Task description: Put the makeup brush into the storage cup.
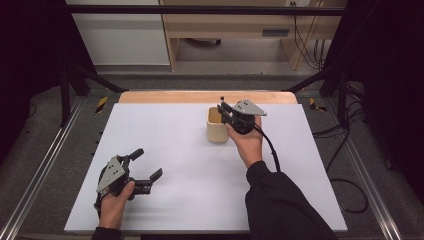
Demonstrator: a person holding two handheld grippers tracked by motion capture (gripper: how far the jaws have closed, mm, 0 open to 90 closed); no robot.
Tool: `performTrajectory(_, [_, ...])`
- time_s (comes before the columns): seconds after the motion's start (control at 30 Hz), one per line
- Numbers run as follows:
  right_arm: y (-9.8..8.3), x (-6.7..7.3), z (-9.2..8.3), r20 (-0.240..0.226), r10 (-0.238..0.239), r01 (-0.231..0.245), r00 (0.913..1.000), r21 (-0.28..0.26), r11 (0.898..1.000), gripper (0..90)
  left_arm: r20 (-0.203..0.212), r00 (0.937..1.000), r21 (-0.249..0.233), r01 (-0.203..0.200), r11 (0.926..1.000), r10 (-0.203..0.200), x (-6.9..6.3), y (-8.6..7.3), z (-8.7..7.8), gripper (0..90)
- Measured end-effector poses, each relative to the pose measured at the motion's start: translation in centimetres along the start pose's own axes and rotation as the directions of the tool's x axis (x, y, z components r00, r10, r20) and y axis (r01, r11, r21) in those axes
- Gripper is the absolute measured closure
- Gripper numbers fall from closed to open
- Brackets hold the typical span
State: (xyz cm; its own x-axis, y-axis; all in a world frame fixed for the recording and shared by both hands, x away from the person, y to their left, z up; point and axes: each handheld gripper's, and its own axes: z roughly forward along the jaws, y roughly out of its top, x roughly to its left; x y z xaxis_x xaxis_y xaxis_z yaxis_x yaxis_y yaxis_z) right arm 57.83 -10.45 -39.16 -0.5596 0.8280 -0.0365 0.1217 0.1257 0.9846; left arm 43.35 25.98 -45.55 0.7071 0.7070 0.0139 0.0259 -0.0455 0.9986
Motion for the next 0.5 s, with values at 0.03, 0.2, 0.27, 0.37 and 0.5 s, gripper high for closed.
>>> performTrajectory(0.03, [0.0,0.0,0.0,0.006,-0.006,0.006,1.0000,0.007,1.000,51.3,-0.001,1.0000,0.001,0.000,1.0000,0.000,0.0,0.0,0.0,2.7])
performTrajectory(0.2, [0.6,-0.1,-0.9,0.000,-0.010,0.010,0.9999,0.012,1.000,33.1,0.004,1.0000,0.006,-0.006,1.0000,0.006,-0.1,0.0,0.1,2.7])
performTrajectory(0.27, [0.9,0.0,-1.2,-0.001,-0.013,0.013,0.9999,0.010,1.000,30.2,0.005,1.0000,0.008,-0.006,0.9999,0.006,-0.1,0.0,0.1,2.7])
performTrajectory(0.37, [1.1,0.1,-1.5,-0.003,-0.014,0.014,0.9999,0.008,1.000,27.1,0.003,1.0000,0.009,-0.006,0.9999,0.006,-0.1,0.0,0.1,2.7])
performTrajectory(0.5, [1.1,0.2,-1.5,-0.005,-0.006,0.006,1.0000,0.014,1.000,23.5,0.002,1.0000,0.008,-0.006,0.9999,0.006,-0.1,0.0,0.1,2.7])
